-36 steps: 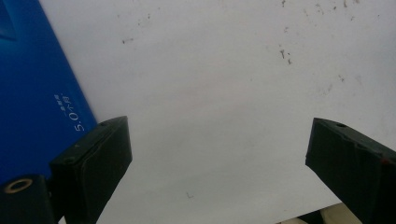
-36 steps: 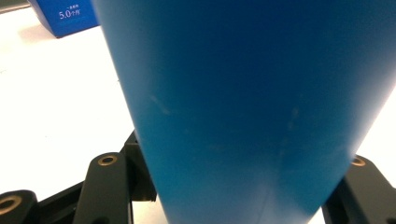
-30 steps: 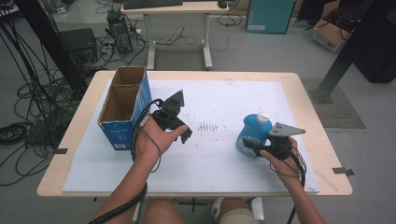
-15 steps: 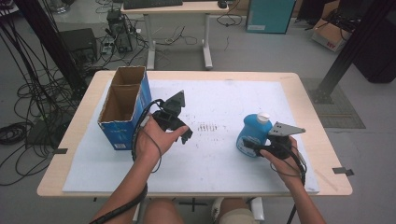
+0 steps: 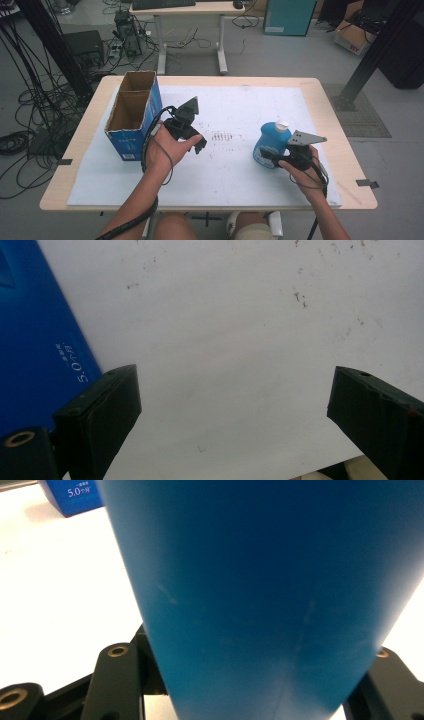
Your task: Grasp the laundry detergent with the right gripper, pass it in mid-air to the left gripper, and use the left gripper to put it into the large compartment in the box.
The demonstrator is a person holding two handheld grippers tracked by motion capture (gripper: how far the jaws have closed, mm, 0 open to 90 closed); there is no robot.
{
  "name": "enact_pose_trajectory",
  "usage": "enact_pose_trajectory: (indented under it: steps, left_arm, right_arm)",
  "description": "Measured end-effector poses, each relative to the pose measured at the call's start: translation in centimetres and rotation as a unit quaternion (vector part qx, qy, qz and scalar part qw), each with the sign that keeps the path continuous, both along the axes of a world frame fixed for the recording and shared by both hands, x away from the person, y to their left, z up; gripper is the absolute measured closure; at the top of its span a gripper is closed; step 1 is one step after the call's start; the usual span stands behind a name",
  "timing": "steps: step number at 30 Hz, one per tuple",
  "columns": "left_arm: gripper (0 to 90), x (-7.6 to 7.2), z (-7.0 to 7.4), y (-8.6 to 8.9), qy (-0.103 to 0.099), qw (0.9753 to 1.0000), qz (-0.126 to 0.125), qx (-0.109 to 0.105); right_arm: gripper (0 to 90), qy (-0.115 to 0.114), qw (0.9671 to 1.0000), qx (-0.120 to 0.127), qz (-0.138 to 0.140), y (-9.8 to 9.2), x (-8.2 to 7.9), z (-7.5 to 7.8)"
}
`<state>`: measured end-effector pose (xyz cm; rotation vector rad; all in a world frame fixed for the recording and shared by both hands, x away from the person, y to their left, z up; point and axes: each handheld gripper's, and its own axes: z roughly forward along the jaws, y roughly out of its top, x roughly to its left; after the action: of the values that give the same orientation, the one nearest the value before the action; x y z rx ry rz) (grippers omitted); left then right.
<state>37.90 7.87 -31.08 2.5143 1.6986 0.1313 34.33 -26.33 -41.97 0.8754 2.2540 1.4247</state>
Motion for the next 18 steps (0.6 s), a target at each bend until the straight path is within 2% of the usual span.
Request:
enact_pose_trajectory:
  steps: [8, 18]
  left_arm:
    - [7.3, -0.05, 0.48, -0.12, -0.007, 1.0, -0.001, -0.002]
    - [7.3, -0.06, 0.77, -0.37, -0.006, 1.0, -0.003, -0.003]
  right_arm:
    - [42.5, -0.001, 1.0, 0.0, 0.003, -0.04, 0.03, -0.02]
    - [42.6, -0.001, 1.0, 0.001, 0.004, -0.1, 0.06, -0.03]
